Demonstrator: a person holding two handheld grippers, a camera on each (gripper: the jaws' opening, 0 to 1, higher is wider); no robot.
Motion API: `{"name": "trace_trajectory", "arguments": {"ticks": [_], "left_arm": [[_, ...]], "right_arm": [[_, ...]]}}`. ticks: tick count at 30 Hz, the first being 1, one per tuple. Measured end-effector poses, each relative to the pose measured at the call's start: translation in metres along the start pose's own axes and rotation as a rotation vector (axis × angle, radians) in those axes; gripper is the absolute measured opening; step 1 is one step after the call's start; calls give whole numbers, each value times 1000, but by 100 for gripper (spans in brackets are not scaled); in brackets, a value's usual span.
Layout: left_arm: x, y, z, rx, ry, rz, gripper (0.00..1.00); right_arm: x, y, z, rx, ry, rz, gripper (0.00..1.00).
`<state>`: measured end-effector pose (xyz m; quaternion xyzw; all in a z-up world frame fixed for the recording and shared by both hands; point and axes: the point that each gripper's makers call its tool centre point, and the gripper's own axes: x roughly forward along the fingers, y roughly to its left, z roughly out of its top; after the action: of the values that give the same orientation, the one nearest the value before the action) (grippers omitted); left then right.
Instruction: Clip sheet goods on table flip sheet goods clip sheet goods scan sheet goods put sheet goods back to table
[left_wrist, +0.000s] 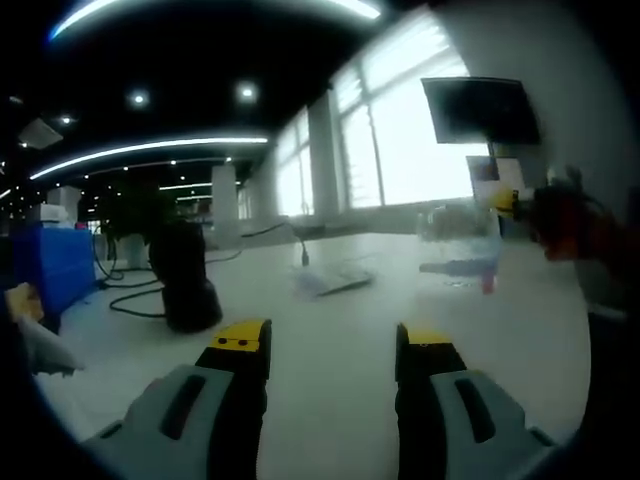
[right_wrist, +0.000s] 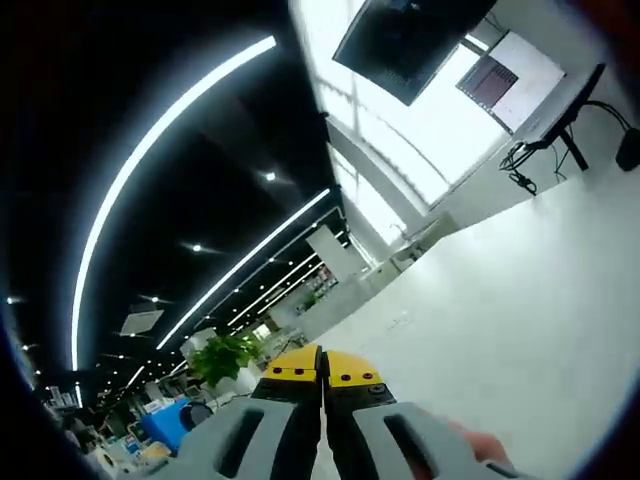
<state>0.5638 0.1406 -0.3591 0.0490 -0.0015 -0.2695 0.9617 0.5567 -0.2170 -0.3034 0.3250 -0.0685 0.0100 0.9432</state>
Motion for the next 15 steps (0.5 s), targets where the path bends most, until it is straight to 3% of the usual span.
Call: {"name": "trace_trajectory", "arguments": {"ticks": [15], "left_arm": [[-1,1,1,-1,-8,1,42]], "right_arm": [[-9,-31,-13,96,-10,-90,0]]}}
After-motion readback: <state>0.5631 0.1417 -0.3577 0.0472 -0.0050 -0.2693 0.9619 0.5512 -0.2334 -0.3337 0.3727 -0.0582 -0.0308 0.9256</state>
